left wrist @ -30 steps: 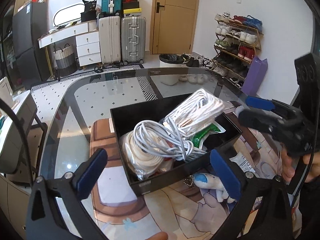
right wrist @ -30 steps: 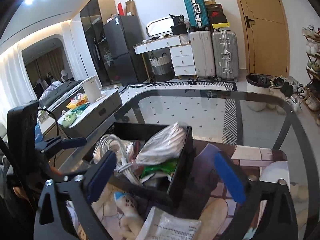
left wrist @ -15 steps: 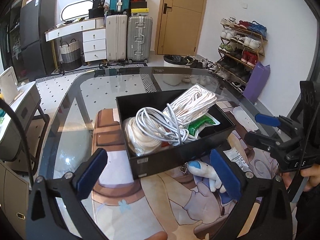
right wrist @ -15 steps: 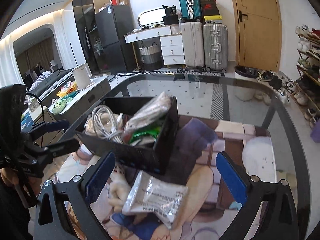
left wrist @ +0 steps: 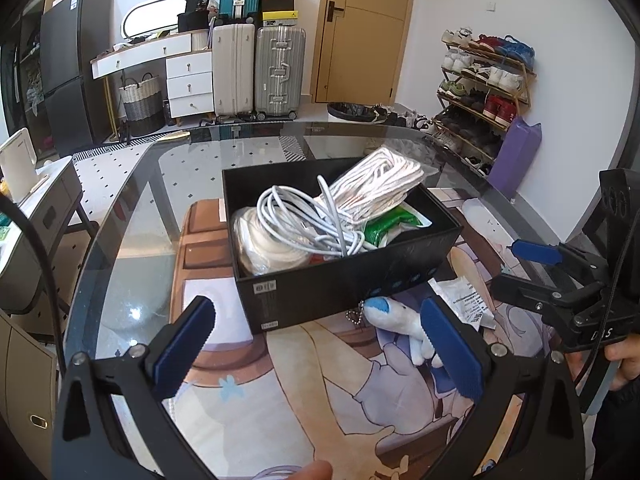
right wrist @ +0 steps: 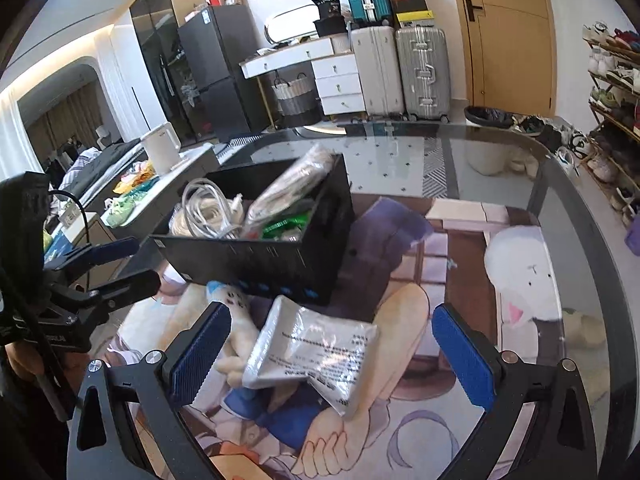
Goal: Organize soft objects
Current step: 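Move right tool to the white plastic packet while left tool approaches the white plush toy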
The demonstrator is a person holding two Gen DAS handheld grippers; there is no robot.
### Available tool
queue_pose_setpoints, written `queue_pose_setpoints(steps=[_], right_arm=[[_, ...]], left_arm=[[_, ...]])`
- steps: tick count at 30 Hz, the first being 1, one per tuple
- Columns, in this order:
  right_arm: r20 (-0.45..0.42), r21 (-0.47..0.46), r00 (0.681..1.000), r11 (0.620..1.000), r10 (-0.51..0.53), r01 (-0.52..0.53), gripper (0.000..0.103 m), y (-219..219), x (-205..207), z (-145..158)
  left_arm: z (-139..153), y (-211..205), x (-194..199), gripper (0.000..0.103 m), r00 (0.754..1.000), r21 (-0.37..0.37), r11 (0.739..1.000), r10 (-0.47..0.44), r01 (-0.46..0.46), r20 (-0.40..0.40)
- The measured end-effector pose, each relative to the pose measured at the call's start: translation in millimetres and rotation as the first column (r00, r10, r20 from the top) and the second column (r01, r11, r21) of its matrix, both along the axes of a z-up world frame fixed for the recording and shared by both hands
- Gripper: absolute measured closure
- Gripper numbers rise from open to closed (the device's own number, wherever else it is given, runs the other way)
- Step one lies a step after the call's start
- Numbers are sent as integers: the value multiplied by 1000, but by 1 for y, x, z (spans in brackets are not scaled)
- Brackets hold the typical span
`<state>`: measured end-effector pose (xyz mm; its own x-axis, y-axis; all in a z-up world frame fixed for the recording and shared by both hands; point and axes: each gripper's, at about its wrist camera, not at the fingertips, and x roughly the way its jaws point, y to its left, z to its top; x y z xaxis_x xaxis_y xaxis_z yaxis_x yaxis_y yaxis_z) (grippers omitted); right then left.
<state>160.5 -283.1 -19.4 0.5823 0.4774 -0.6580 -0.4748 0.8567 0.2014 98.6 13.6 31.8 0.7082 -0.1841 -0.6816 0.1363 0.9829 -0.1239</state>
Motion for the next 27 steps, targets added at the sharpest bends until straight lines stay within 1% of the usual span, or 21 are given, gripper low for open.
queue_pose_setpoints(steps=[8, 19, 27], right_arm=[[-49, -19, 999, 1000, 1, -2, 1, 4, -1, -11], [-106, -47, 994, 999, 10, -15, 1, 15, 5, -26], [-127, -98, 992, 995, -13, 0, 1, 20, 14, -36]], left_arm=[[-8, -2, -2, 0, 1000, -2, 1000, 0, 0, -17], [-21, -11, 0, 0, 998, 15, 1000, -19, 20, -52], [-23, -14, 0, 0, 998, 22, 999, -35, 36, -58]])
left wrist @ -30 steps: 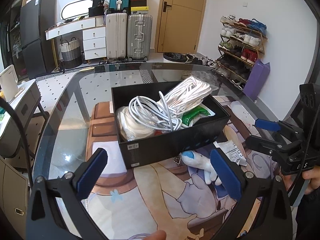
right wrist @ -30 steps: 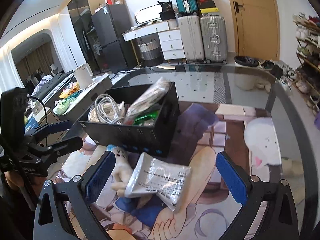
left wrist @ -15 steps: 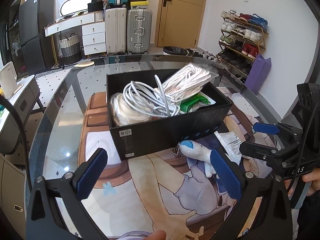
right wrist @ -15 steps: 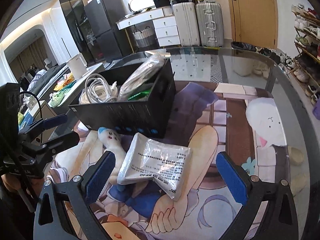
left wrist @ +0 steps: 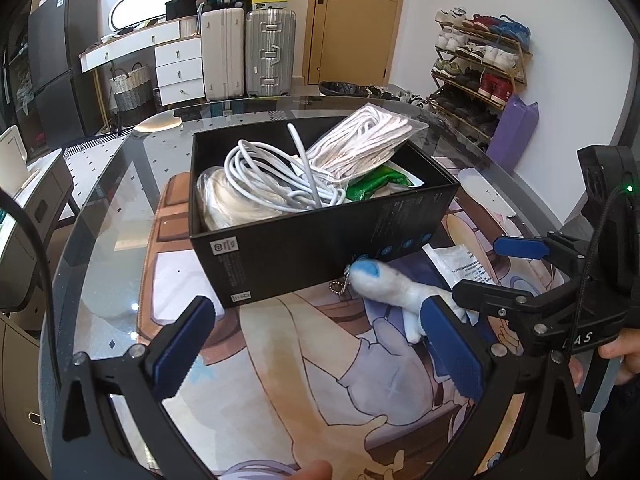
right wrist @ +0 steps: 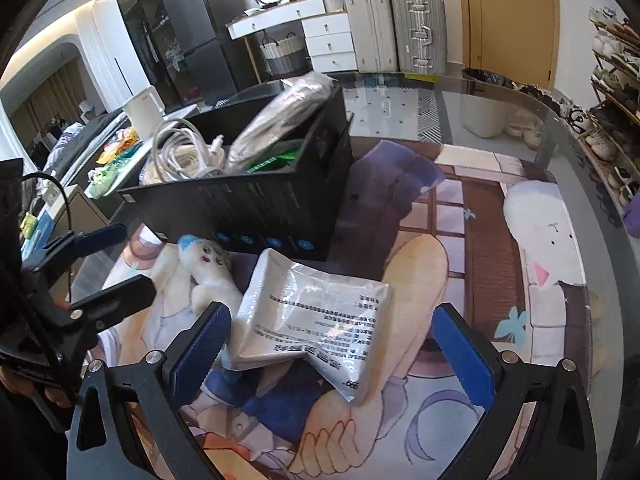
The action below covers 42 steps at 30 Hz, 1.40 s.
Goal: Organize soft objects
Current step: 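Move right tool to the white plastic packet while left tool approaches the white plush toy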
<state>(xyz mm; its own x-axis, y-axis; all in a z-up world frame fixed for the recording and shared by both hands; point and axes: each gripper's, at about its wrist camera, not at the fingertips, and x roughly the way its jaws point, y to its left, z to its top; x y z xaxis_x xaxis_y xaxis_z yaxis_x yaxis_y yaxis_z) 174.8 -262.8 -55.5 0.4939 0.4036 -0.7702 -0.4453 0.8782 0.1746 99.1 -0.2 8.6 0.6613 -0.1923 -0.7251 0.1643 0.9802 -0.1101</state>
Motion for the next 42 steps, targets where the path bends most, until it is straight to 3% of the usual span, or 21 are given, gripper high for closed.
queue_pose_setpoints(steps=[8, 11, 23, 35, 42], right_arm=[[-19, -5, 999, 1000, -27, 27, 1, -12, 4, -6], [-15, -51, 999, 998, -29, 28, 1, -11, 3, -9], [-16, -90, 999, 995, 38, -39, 1, 3, 0, -14], [-28, -50, 998, 997, 61, -63, 1, 0, -1, -11], [-22, -95, 997, 993, 75, -77, 1, 1, -2, -12]], left_arm=[[-2, 1, -1, 0, 1000, 0, 1000, -8, 8, -6], [-4, 1, -2, 0, 1000, 0, 1000, -10, 10, -10], [-4, 0, -2, 0, 1000, 0, 1000, -14, 14, -16], [-6, 1, -3, 0, 1000, 2, 1000, -8, 8, -17], [-8, 3, -2, 0, 1000, 1, 1000, -4, 4, -22]])
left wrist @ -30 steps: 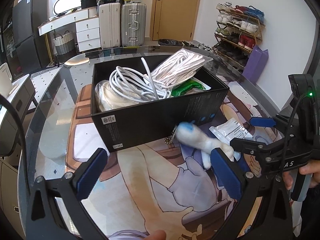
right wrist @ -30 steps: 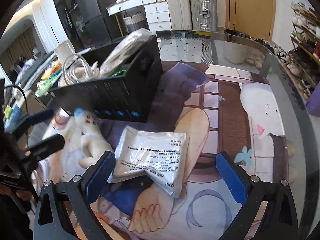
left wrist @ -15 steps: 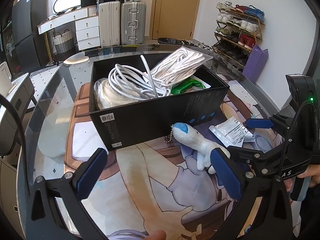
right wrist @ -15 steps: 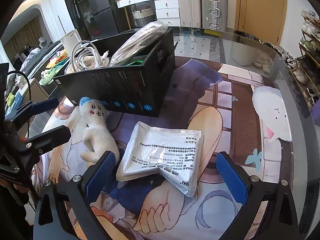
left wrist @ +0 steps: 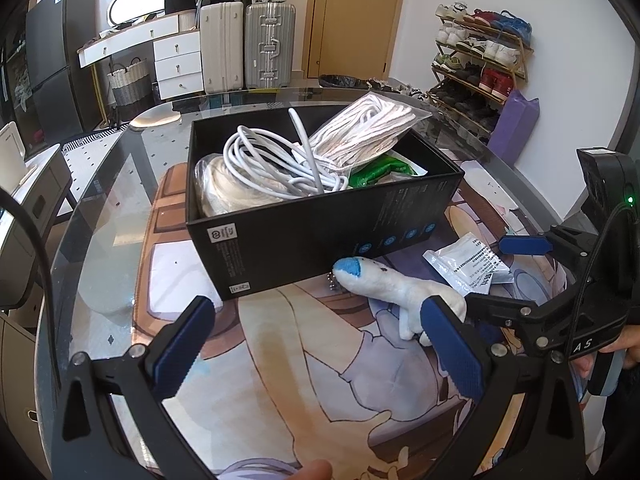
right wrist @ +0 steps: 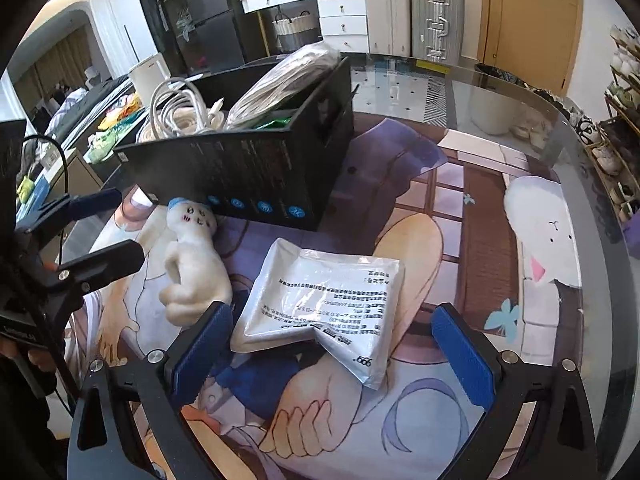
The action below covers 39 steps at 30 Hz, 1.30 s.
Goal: Organize soft objects
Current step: 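Move right tool to the white plastic packet while left tool approaches the white plush toy, then close right tool on the white packet while left tool grasps the white plush toy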
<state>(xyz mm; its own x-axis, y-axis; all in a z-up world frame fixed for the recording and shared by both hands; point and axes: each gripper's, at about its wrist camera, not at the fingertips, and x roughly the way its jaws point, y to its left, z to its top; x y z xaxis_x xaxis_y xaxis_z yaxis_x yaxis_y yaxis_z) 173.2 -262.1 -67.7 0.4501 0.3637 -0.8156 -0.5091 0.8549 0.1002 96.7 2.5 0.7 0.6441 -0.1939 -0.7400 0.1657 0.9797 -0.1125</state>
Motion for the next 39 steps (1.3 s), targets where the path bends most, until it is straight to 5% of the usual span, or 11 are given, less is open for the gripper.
queue_pose_setpoints(steps=[4, 8, 17, 39], right_arm=[[17, -33, 1000, 999, 4, -4, 3, 5, -1, -4], [58, -79, 998, 997, 16, -12, 22, 9, -5, -4], [78, -51, 996, 998, 47, -43, 45, 4, -12, -3], [137, 18, 990, 1000, 20, -22, 48, -20, -25, 14]], left_arm=[[1, -1, 0, 0, 1000, 2, 1000, -3, 3, -1], [2, -2, 0, 0, 1000, -5, 1000, -3, 3, -4], [3, -8, 1, 0, 999, -39, 999, -26, 25, -23], [-5, -44, 13, 0, 990, -54, 993, -114, 109, -79]])
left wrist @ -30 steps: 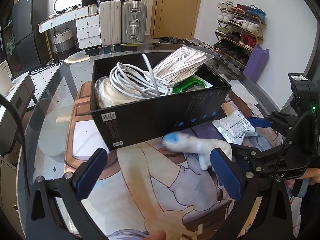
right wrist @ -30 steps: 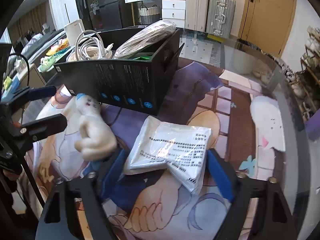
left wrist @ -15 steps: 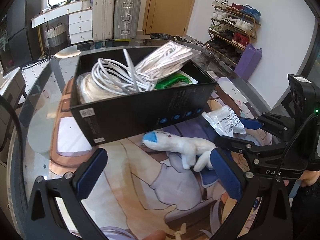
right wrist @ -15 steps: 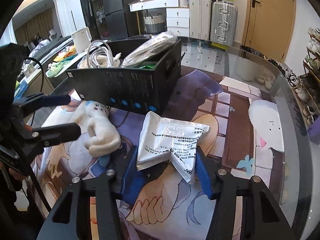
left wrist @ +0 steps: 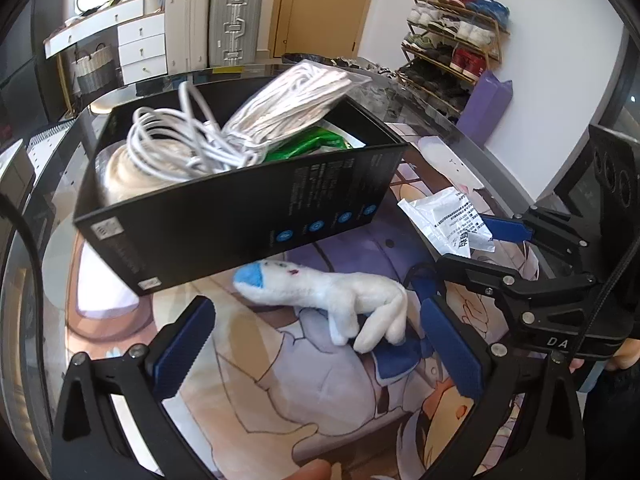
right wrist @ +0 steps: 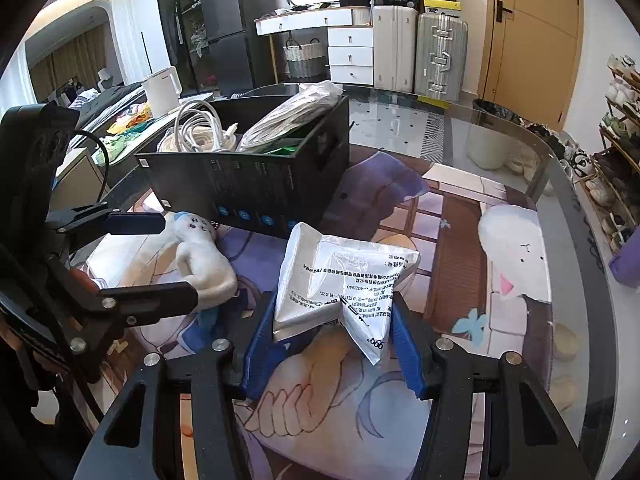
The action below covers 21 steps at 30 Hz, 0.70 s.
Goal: Organize soft objects
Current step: 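Close right tool on the white packet while left tool grasps the white plush toy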
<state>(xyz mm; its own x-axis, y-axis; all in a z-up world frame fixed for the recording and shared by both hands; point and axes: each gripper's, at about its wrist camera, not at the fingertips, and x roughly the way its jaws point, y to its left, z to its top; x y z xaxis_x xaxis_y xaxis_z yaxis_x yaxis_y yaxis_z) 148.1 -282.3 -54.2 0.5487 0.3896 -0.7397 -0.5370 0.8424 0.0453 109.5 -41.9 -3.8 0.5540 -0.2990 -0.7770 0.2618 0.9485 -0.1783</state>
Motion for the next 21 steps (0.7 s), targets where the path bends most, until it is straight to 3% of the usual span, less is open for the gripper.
queue_pose_setpoints(steps=[4, 14, 17, 19, 21], right_arm=[[1, 2, 1000, 1000, -7, 7, 48, -4, 0, 1], [5, 3, 1000, 1000, -15, 15, 48, -7, 1, 2], [6, 3, 1000, 1000, -17, 17, 48, -8, 0, 3], [7, 0, 1000, 1000, -17, 17, 48, -8, 0, 3], [11, -1, 1000, 1000, -19, 19, 48, -8, -1, 4]], left_arm=[[-2, -7, 7, 0, 1000, 22, 1000, -16, 16, -3], [-11, -26, 14, 0, 999, 164, 986, -35, 35, -4], [-11, -26, 14, 4, 1000, 161, 986, -31, 30, 0], [-10, -25, 13, 15, 999, 158, 987, -38, 36, 8], [-8, -22, 11, 16, 999, 148, 988, -40, 38, 14]])
